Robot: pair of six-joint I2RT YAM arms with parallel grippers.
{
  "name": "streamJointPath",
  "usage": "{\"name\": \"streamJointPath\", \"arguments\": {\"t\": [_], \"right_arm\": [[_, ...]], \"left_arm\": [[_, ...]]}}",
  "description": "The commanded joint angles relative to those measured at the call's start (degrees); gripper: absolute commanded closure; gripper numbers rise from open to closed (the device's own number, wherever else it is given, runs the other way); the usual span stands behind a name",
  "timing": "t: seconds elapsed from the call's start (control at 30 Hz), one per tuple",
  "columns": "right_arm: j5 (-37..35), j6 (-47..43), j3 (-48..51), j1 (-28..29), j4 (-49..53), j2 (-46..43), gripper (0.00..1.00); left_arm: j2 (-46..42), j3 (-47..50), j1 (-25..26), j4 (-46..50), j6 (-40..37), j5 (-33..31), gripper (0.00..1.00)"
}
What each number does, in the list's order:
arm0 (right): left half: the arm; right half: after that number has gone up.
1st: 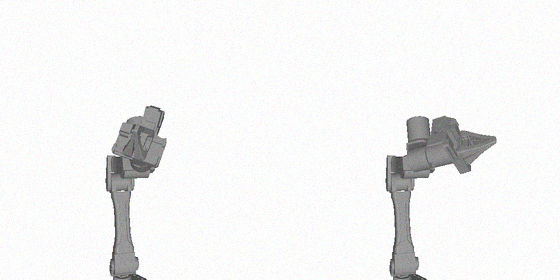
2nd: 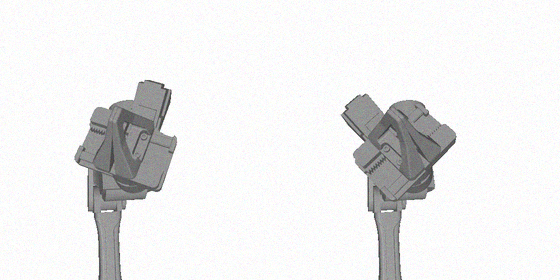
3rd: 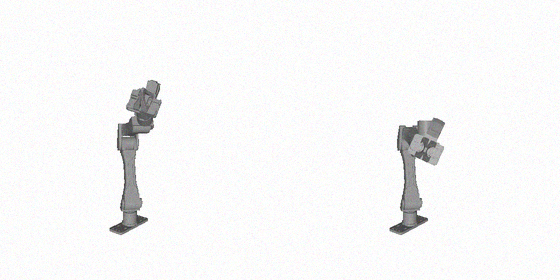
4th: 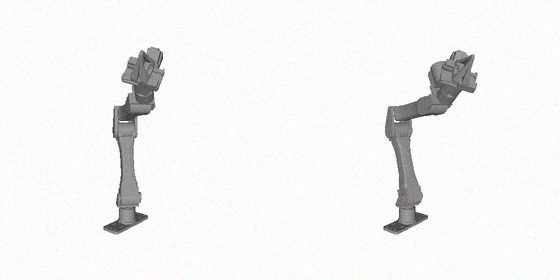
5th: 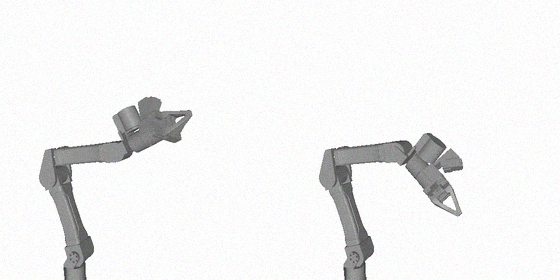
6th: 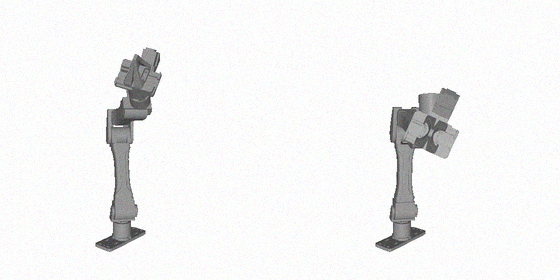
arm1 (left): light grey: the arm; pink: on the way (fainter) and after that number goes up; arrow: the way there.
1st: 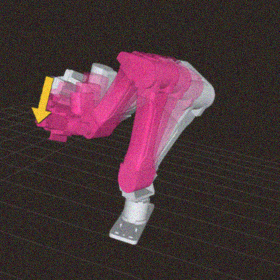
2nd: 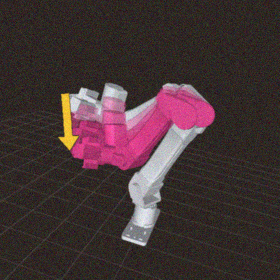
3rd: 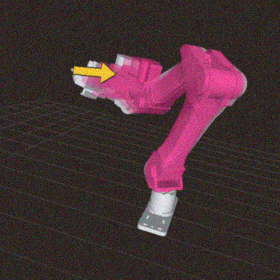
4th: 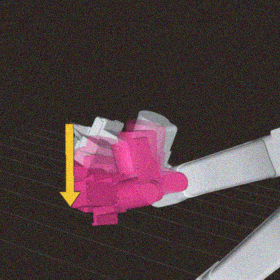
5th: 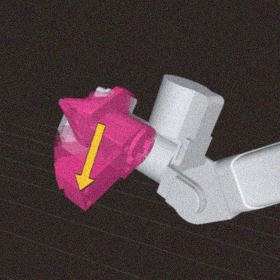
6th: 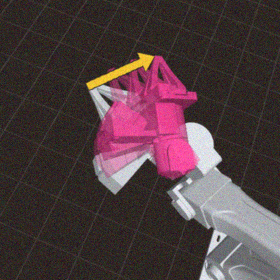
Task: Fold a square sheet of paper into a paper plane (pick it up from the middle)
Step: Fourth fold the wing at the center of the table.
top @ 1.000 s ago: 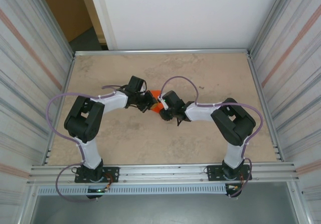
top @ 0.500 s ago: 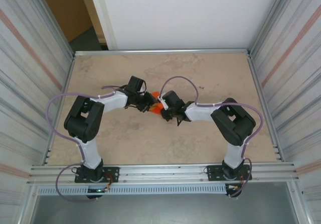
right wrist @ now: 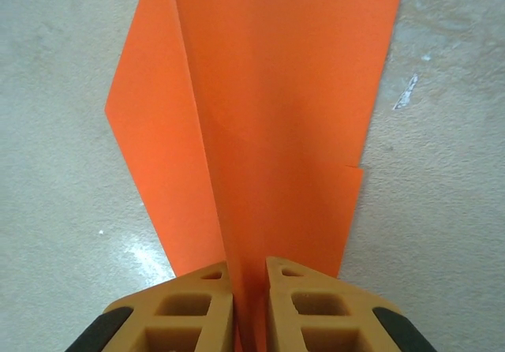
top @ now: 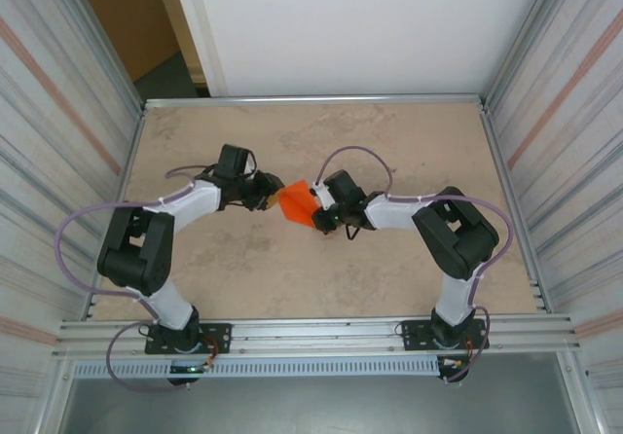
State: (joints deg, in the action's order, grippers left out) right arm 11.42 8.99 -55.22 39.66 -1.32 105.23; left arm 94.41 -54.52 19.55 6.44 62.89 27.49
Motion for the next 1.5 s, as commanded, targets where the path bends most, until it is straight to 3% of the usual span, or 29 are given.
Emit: {"name": "streamJointPath", "arguments": {"t": [0.0,0.37,0.6,0.83,1.47], "right_arm": [[6.45,3.62,0.90,-1.09,1.04,1.89,0.85],[17.06,9.32,1.87,-5.27,-0.26,4.38,0.86],[19.93,10.87,2.05,-6.85,-0.95,4.85,0.86],[20.03,11.04,1.61,-7.14,-0.31,4.85,0.86],[22.79,13.03,1.52,-8.62,-0.83,4.43,0.82]], "left_arm": [[-2.59,3.66,0.05,-4.87,0.43,-0.38,0.66],[0.09,7.45,3.76,-13.84,0.14,3.57,0.66],[5.97,0.55,7.12,-6.34,-7.60,1.57,0.57],[9.54,-3.67,7.60,-3.01,-9.77,0.46,0.50],[17.36,-12.74,9.01,8.51,-11.70,-3.30,0.52]]}}
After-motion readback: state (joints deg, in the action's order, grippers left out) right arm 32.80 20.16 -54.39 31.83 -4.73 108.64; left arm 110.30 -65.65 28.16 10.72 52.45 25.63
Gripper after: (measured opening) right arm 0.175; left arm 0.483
